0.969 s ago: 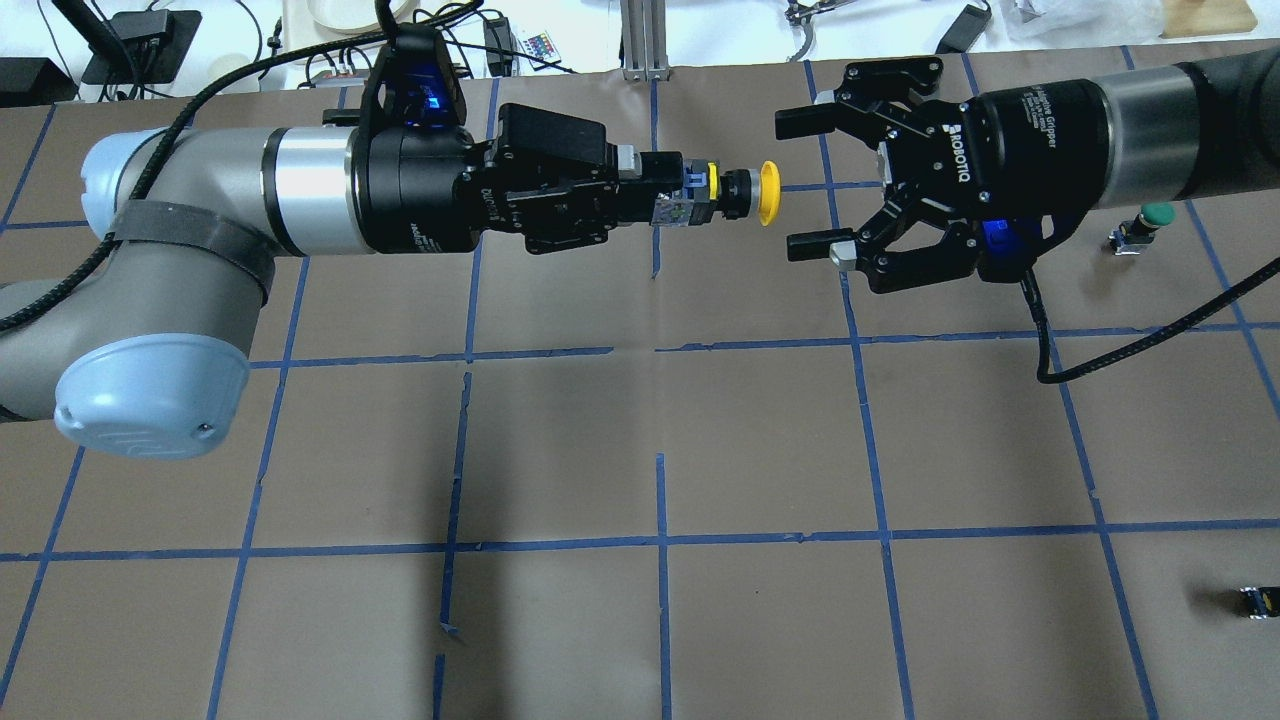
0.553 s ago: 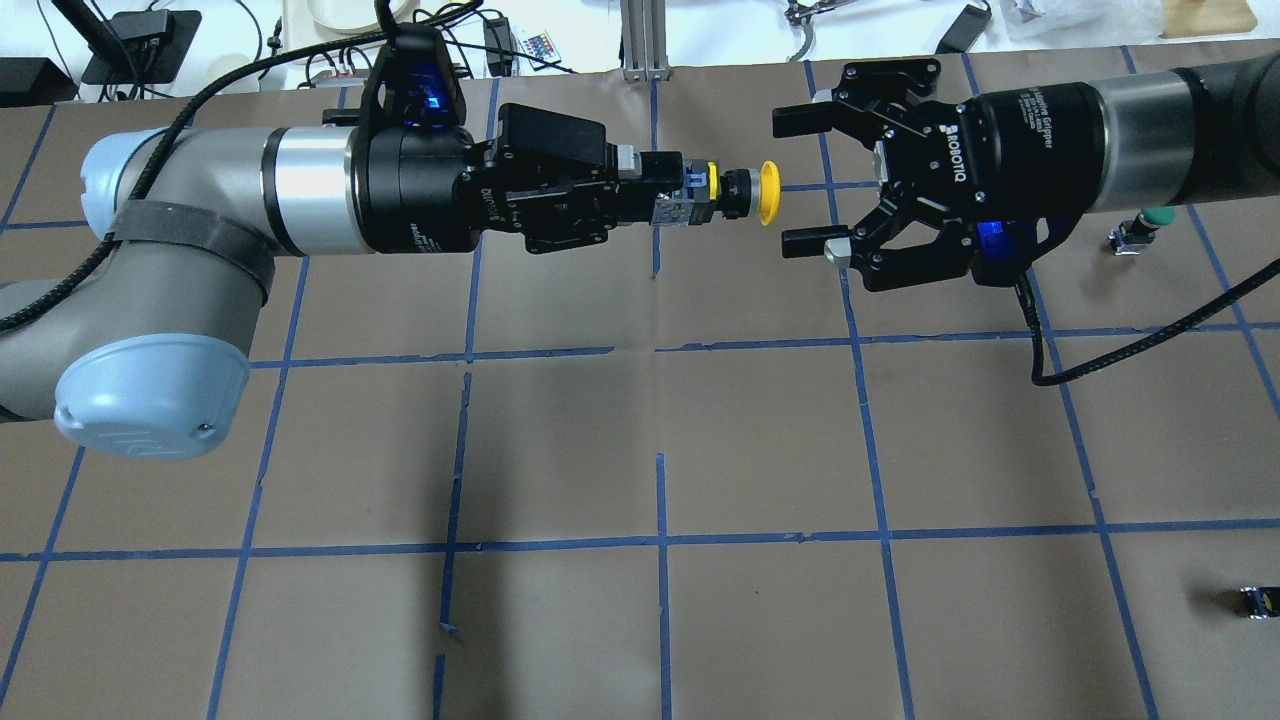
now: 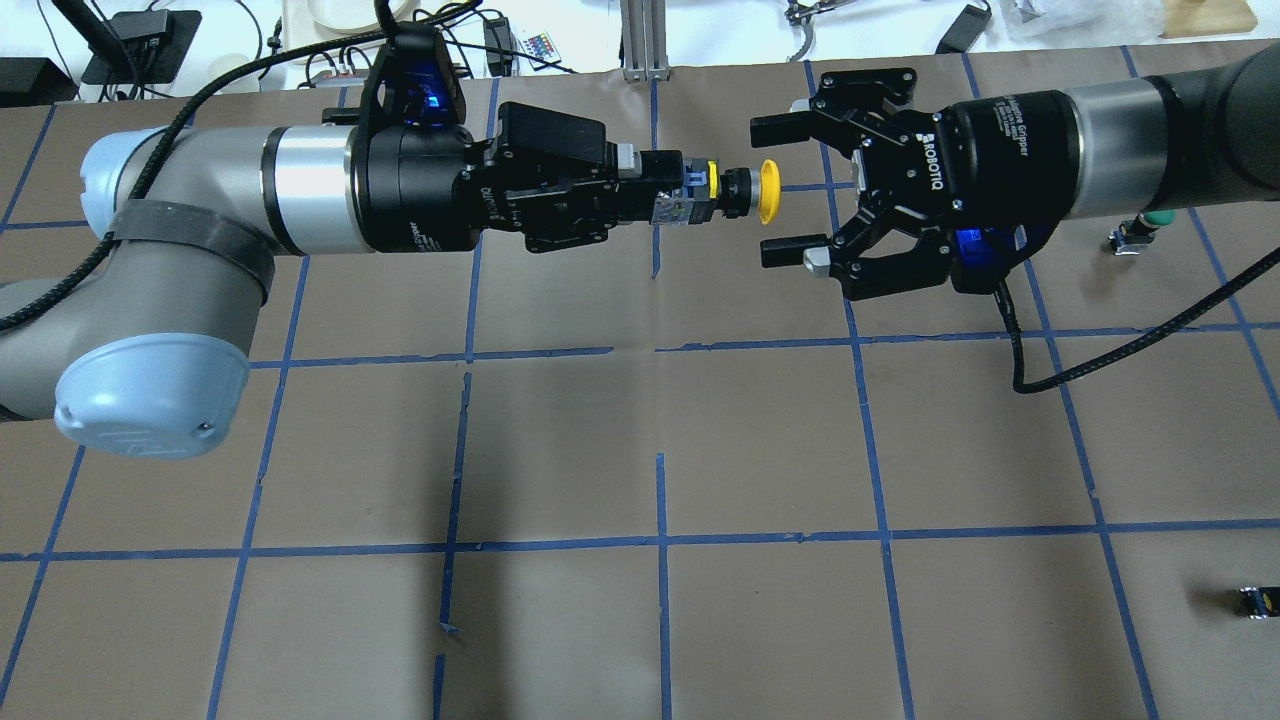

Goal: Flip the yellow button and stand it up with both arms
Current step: 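Bring the right gripper to the yellow button and close on it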

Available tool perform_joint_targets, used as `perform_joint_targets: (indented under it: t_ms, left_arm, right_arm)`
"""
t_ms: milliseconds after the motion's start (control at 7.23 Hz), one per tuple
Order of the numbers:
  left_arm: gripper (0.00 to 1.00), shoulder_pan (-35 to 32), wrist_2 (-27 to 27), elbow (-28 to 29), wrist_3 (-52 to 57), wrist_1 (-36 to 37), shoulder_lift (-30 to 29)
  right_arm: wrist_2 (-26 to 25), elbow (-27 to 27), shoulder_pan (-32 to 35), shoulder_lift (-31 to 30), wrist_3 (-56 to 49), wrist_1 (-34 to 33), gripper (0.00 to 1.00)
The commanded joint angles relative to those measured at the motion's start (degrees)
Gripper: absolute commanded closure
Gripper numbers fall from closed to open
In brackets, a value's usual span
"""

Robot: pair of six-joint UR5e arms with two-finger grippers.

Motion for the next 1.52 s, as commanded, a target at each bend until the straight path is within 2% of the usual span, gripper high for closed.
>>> perform_joint_targets:
  t_ms: [0,138,277,415,692,830,969,1107,1384]
  left_arm:
    - [1.0,0.0,-0.01,0.0,-0.03,0.08,0.06]
    - [1.0,0.0,-0.01,0.0,-0.03,0.08,0.14]
    - [1.0,0.0,-0.01,0.0,-0.03,0.16,0.14]
    - [1.0,0.0,-0.01,0.0,-0.03,0.08,0.23]
    - [0.99,0.0,-0.01,-0.09,-0.03,0.16,-0.03]
    - [0.8,0.0,0.08,-0.09,-0.12,0.16,-0.03]
    - [0.15,0.0,0.08,-0.35,-0.12,0.25,-0.12]
    - [0.01,0.0,0.08,-0.18,-1.68,0.16,-0.03]
    - [0.01,0.0,0.08,0.09,-3.63,0.25,-0.03]
  right_arm:
    - [-0.4,-0.31,-0.34,0.16,-0.1,-0.01,0.27]
    - [-0.14,-0.31,-0.43,0.16,-0.01,-0.01,0.59]
    - [-0.05,-0.31,-0.43,0.16,0.08,-0.01,0.86]
    - [-0.05,-0.4,-0.43,0.16,0.08,0.08,0.94]
    - [-0.05,-0.49,-0.52,0.16,0.34,0.17,0.97]
    - [0.04,-0.58,-0.52,0.16,0.52,0.08,0.98]
    - [0.04,-0.66,-0.52,0.16,0.61,0.17,0.98]
    - [-0.05,-0.84,-0.61,0.16,1.48,0.08,0.98]
    - [-0.13,-1.54,-0.69,0.25,2.28,-0.01,1.0]
